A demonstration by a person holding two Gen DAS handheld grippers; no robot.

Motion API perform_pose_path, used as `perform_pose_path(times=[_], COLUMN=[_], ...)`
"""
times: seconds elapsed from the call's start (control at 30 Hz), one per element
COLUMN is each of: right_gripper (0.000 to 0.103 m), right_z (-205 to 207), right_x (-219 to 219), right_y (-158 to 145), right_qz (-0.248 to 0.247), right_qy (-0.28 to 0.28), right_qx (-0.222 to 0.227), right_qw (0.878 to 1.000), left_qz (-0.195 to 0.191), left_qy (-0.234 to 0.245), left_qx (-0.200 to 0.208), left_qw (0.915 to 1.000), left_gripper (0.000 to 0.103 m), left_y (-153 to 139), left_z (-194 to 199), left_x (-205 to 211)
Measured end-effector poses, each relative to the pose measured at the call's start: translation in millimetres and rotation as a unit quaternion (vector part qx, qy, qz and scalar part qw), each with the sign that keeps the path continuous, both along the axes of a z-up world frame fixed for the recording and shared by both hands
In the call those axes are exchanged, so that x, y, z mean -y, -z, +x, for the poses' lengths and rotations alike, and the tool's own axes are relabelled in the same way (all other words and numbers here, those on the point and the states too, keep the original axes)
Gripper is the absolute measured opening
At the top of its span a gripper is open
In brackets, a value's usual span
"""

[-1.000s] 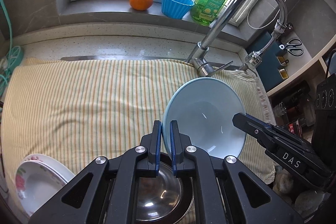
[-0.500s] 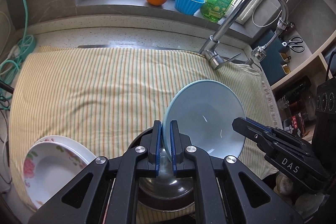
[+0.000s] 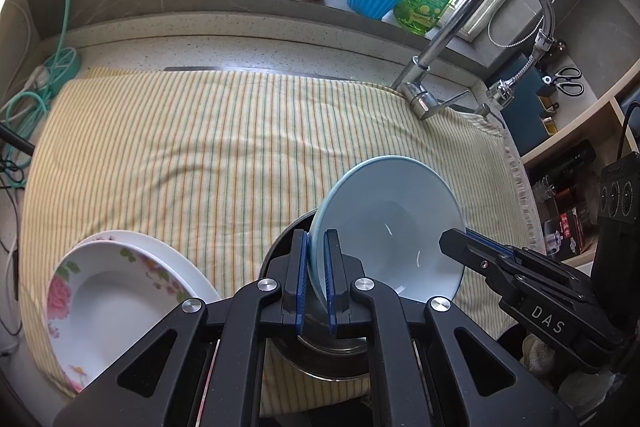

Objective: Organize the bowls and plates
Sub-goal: 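Lift the pale blue bowl and carry it over the nested steel bowls, then lower the pale blue bowl into the nested steel bowls with both grippers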

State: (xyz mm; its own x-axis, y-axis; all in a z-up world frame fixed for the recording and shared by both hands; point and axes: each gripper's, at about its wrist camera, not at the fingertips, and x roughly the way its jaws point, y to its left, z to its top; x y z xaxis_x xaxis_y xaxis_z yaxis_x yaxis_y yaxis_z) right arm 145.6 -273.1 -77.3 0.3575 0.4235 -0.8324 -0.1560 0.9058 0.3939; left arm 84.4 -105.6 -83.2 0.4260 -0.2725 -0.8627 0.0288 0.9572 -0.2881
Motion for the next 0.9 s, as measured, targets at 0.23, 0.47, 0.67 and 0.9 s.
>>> perform_pose_path(times=[0.23,0.47,0.67,0.9], right_gripper=[0.007,0.007,0.007,0.007], right_z=[-7.4,-13.4,-16.8,-16.6], right_x=[-3.7,-4.4,-6.3,-8.2], right_y=[6.8,14.9,20.2,24.7], right_qz=[-0.002,-0.004,-0.006,-0.008], right_qy=[0.000,0.001,0.000,-0.002], right_qx=[-0.009,-0.019,-0.025,-0.032], right_qw=[1.000,1.000,1.000,0.999], left_qz=[0.000,0.000,0.001,0.003], left_qy=[0.001,0.005,0.005,0.004], left_qx=[-0.007,-0.019,-0.027,-0.036], left_qw=[1.0000,0.9998,0.9996,0.9993], left_gripper=[0.007,0.006,0.006,0.007], left_y=[5.6,13.9,18.6,23.8], left_z=[-7.1,-11.4,-14.1,-14.6], left_x=[-2.6,-3.3,-4.8,-4.8])
